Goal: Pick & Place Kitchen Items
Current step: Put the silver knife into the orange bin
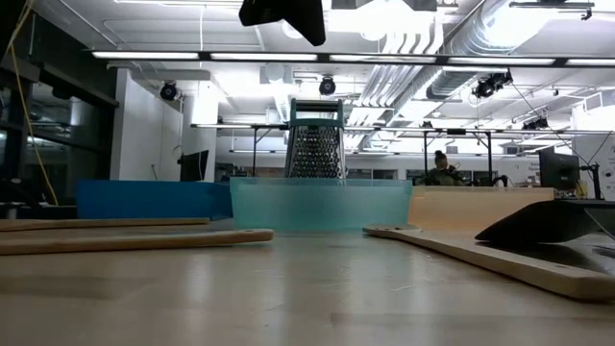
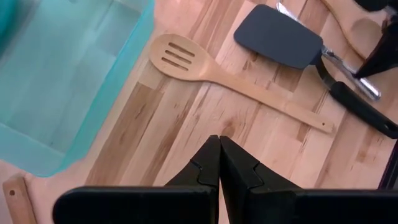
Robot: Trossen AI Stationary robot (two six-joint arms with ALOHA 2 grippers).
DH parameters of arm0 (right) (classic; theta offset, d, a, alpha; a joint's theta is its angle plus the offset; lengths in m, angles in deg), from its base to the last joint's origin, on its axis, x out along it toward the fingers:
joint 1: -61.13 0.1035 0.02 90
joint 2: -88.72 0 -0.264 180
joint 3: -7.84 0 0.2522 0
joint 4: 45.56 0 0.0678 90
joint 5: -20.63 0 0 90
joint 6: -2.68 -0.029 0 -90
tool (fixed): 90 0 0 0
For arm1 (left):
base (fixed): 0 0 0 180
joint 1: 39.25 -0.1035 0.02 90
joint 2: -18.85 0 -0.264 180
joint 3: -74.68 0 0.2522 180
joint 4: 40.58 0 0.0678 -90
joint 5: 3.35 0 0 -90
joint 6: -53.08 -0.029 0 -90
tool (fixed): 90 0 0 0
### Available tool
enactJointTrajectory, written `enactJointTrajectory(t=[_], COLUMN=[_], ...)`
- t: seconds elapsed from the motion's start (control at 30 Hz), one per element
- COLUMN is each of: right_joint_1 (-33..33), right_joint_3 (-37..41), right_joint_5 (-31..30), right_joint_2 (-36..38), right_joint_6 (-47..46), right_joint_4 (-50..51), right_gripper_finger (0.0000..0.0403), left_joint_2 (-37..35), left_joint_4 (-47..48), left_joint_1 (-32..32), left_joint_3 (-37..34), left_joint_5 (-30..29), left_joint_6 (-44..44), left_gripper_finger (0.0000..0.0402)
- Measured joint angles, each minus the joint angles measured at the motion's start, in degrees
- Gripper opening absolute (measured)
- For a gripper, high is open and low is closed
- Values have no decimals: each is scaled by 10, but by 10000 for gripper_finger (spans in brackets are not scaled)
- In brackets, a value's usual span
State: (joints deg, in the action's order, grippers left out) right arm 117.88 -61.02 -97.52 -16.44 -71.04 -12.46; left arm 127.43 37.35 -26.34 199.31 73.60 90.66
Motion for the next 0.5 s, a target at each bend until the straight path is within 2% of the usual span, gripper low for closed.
enactJointTrajectory(t=[0.2, 0.5], right_joint_1=[0, 10], right_joint_3=[-1, -1], right_joint_5=[11, 76], right_joint_2=[-10, -11], right_joint_6=[0, 2], right_joint_4=[-44, -94], right_gripper_finger=[3, 3], left_joint_2=[0, 0], left_joint_4=[-1, -1], left_joint_1=[0, 0], left_joint_3=[0, 0], left_joint_5=[-2, -1], left_joint_6=[0, 0], left_gripper_finger=[0, 0])
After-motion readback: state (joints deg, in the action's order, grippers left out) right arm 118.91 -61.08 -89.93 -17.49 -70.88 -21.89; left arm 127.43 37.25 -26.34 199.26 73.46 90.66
